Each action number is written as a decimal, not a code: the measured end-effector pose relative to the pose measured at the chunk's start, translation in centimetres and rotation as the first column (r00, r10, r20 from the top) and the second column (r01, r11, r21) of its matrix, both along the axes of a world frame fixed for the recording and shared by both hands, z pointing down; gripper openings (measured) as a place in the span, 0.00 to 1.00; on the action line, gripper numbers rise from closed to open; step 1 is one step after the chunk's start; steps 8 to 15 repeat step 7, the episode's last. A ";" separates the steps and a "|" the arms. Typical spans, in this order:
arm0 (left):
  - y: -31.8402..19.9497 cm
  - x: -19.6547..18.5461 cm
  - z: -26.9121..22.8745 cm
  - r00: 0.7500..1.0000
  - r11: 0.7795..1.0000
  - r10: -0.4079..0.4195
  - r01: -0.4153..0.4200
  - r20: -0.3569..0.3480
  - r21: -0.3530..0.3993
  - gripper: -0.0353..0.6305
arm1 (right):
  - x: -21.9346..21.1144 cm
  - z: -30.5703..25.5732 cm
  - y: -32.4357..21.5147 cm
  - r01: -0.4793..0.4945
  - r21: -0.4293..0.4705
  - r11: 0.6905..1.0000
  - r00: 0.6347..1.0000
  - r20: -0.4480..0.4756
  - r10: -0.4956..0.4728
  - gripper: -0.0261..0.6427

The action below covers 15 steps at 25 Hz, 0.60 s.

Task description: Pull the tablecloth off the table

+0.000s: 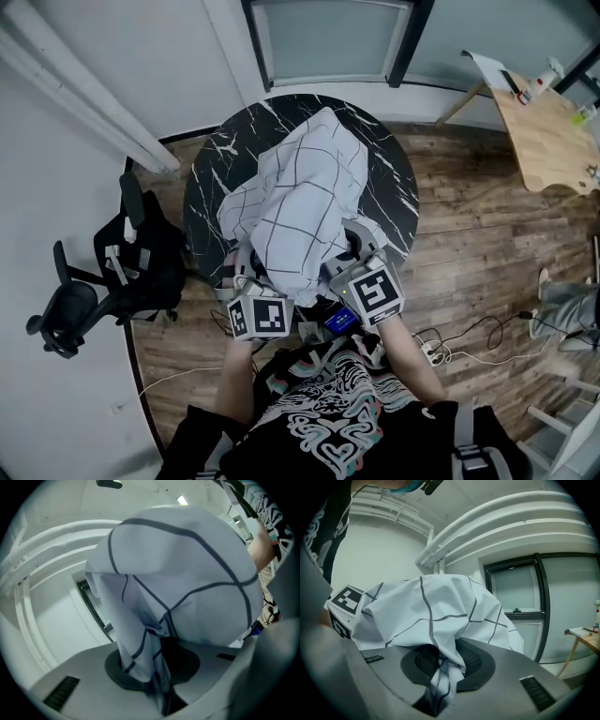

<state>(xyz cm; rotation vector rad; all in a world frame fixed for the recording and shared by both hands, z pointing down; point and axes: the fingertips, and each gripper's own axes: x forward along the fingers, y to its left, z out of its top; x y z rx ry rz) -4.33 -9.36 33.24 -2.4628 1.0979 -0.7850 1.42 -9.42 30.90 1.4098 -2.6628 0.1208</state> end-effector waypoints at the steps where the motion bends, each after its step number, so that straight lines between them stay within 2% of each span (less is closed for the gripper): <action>1: 0.0 0.0 0.0 1.000 1.000 -0.001 0.001 -0.002 -0.002 0.20 | 0.0 0.0 0.0 -0.002 -0.004 1.000 1.000 -0.003 0.002 0.16; 15: 0.2 0.0 0.3 1.000 1.000 -0.003 0.003 0.002 -0.010 0.20 | -0.7 -0.1 0.3 0.031 -0.024 0.999 0.999 0.020 -0.030 0.16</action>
